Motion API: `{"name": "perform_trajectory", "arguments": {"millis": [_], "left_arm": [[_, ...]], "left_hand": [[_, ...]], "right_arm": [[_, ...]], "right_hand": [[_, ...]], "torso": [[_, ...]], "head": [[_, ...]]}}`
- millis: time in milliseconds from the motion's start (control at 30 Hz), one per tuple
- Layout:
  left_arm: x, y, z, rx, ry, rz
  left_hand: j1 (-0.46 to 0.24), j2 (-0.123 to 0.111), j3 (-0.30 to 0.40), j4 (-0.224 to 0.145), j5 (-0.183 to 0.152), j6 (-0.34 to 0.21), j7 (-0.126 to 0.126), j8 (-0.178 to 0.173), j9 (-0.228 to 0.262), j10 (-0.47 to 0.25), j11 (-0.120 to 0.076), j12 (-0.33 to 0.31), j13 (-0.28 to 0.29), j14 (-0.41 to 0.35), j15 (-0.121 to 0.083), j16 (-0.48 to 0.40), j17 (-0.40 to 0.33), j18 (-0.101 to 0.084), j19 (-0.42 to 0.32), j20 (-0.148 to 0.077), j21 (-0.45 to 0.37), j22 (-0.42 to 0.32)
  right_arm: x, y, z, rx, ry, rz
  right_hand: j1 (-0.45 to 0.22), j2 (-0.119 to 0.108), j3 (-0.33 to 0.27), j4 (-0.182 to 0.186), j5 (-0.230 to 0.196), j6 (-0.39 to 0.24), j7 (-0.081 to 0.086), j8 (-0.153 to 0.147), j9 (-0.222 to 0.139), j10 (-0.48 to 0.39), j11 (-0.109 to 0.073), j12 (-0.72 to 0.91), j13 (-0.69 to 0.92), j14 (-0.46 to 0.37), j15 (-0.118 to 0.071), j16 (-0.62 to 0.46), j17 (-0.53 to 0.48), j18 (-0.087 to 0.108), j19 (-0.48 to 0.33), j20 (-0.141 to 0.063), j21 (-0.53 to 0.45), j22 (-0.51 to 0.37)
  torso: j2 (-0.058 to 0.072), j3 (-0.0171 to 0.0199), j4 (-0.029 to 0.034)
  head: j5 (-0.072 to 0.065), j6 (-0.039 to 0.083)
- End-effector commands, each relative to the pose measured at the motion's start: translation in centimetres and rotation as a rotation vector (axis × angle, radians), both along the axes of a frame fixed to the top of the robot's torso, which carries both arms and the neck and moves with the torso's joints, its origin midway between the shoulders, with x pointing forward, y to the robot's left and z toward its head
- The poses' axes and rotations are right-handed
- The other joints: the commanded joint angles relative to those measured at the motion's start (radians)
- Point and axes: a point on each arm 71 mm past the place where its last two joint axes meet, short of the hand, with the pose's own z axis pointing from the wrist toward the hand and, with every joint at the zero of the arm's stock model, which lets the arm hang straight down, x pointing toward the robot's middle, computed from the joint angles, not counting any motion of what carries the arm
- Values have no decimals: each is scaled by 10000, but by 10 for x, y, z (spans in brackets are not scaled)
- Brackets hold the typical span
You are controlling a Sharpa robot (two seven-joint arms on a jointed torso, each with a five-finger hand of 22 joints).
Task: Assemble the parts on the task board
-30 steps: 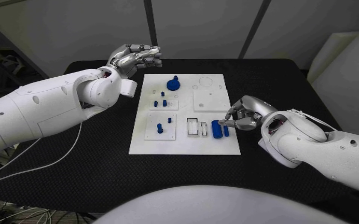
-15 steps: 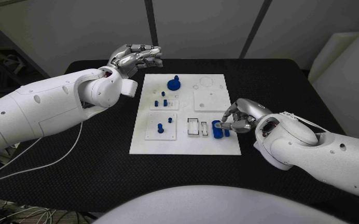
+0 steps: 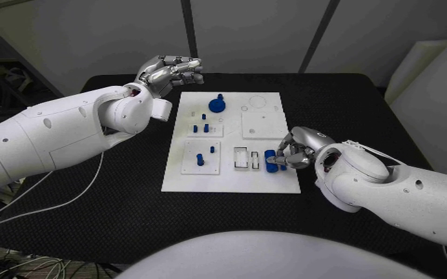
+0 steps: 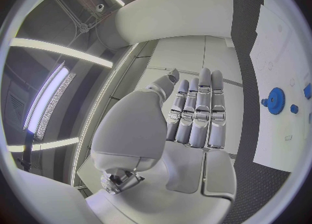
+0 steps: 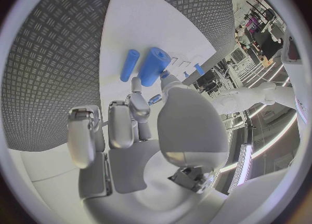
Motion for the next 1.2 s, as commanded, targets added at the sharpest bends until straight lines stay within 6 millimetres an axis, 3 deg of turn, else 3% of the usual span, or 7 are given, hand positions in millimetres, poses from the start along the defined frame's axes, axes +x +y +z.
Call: {"name": "perform_trajectory", "arguments": {"millis": [33,667,967,1200], "left_arm": [[0,-1,1,-164,-22,-136],[0,-2,1,-175,-12,-166],[-1,-1,1,-169,-6,-160],[-1,-3,1,-191,17,-236]], "left_hand": [[-46,41,-66,13,-51,2,-29,-19,2,-42,-16,-39,-2,57,4,-46,9,-146,14,69,-63,-12],[-56,46,-74,19,-65,1,-28,-20,2,-43,-16,-39,-1,61,5,-54,12,-145,15,71,-67,-24],[-71,60,-87,31,-81,-3,-26,-22,1,-48,-15,-38,-1,71,5,-70,16,-143,18,74,-74,-46],[-81,72,-93,40,-85,-4,-26,-22,2,-50,-14,-38,-1,76,6,-78,19,-143,20,76,-78,-58]], "right_arm": [[-2,2,-5,-549,272,117],[-4,9,-18,-393,628,6],[-10,14,-5,744,-140,85],[-20,23,11,1588,-689,307]], "right_hand": [[-24,69,-75,-9,40,-94,3,-55,16,92,10,54,31,404,49,60,15,-72,1037,10,29,2632],[122,223,-33,-41,86,-72,-16,-52,264,208,-5,331,371,413,40,128,121,-72,1037,7,29,2632],[306,520,104,-32,221,188,-98,65,655,387,-76,660,766,455,-9,295,401,-72,1037,-32,29,2632],[194,635,114,-17,247,302,-142,115,838,424,-110,705,846,468,-35,353,497,-72,1037,-55,29,2632]], "torso": [[-1,-8,-2],[-8,-15,1],[-8,-6,-24],[5,-16,22]], "head": [[11,-2],[26,-2],[41,-2],[-3,-2]]}}
